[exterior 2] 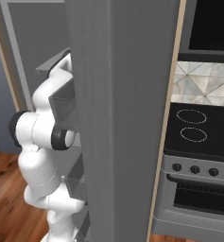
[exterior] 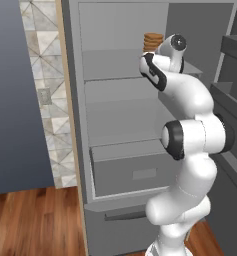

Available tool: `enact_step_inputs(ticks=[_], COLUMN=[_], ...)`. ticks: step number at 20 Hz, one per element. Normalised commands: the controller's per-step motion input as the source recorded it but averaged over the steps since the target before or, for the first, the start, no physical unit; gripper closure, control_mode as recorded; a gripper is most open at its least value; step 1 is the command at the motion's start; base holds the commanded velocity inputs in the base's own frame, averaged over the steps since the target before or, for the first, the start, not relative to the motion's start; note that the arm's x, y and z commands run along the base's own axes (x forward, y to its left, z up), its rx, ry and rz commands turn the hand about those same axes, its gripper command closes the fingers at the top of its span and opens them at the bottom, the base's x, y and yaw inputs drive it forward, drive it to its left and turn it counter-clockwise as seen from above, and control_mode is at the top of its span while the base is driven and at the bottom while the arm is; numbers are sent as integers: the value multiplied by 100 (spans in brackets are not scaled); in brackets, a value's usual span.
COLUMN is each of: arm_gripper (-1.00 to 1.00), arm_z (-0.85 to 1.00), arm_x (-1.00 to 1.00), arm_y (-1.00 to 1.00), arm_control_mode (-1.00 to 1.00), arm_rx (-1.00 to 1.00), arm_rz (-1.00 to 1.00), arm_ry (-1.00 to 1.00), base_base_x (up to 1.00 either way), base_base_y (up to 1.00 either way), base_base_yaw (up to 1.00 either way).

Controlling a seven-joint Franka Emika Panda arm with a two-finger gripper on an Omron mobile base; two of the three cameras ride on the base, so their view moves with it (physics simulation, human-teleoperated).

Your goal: Take the steak from the fridge and place it on the digital scale on the counter by the fridge. Wait a few seconds for a reading, then move it to the plate on the dining counter.

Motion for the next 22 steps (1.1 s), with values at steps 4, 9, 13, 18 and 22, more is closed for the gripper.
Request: enact_step_inputs(ticks=[4, 9, 13, 18, 22], arm_gripper=[-100, -100, -100, -100, -100], arm_z=[-9, -14, -10, -3, -1], arm_x=[17, 21, 27, 30, 35], arm_y=[-15, -14, -5, -3, 0], arm_control_mode=[-100, -100, -100, -100, -100], arm_rx=[0, 1, 2, 2, 2], arm_rz=[0, 0, 0, 0, 0], arm_ry=[3, 5, 6, 6, 6], base_base_x=[0, 0, 0, 0, 0], base_base_y=[0, 0, 0, 0, 0], base_base_yaw=[0, 0, 0, 0, 0])
